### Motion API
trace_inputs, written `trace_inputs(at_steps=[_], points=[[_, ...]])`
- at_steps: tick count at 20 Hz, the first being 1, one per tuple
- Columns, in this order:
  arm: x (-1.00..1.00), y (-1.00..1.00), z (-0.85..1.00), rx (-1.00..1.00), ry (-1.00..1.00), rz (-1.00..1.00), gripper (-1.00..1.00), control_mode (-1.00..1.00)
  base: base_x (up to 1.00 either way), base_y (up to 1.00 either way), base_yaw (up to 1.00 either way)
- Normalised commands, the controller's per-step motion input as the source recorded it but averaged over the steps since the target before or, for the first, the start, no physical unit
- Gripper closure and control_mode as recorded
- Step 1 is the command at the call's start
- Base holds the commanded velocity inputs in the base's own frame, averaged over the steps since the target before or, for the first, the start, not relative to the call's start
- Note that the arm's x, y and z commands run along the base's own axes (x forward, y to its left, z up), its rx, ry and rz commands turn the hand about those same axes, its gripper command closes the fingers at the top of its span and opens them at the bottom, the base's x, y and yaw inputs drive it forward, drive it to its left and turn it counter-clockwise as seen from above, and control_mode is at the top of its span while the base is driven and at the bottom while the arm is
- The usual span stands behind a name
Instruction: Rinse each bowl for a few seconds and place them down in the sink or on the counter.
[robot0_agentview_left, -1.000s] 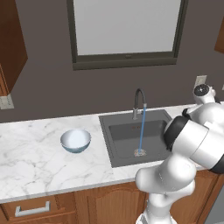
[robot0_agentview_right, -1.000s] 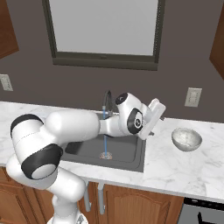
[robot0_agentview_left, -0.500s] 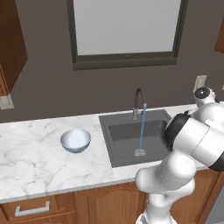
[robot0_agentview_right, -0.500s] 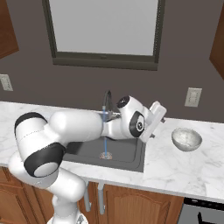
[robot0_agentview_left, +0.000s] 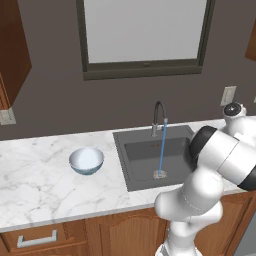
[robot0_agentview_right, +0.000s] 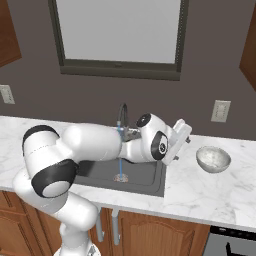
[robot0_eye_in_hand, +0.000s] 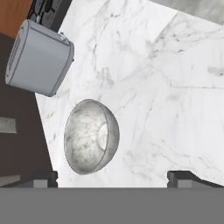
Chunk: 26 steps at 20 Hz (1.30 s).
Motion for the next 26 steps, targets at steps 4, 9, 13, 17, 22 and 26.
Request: trace_inputs(at_steps=[4,9,13,17,22,26], points=[[0.12,-0.01,-0.12,0.00,-0.03,0.00,-1.00,-1.00,0.00,0.00,0.00],[0.12,-0.01,-0.13,-0.02,-0.04,0.00,-1.00,-1.00,0.00,0.00,0.00],[0.12,-0.05,-0.14,-0.01,-0.03,0.00,-1.00,-1.00,0.00,0.00,0.00],[0.11,-0.07,-0.15,-0.01,-0.01,0.00,-1.00,-1.00,0.00,0.00,0.00],[0.14,-0.06,-0.14,0.00,0.00,-0.02,-1.00,-1.00,0.00,0.00,0.00],[0.15,-0.06,-0.13,0.00,0.00,-0.03,-1.00,-1.00,0.00,0.00,0.00]])
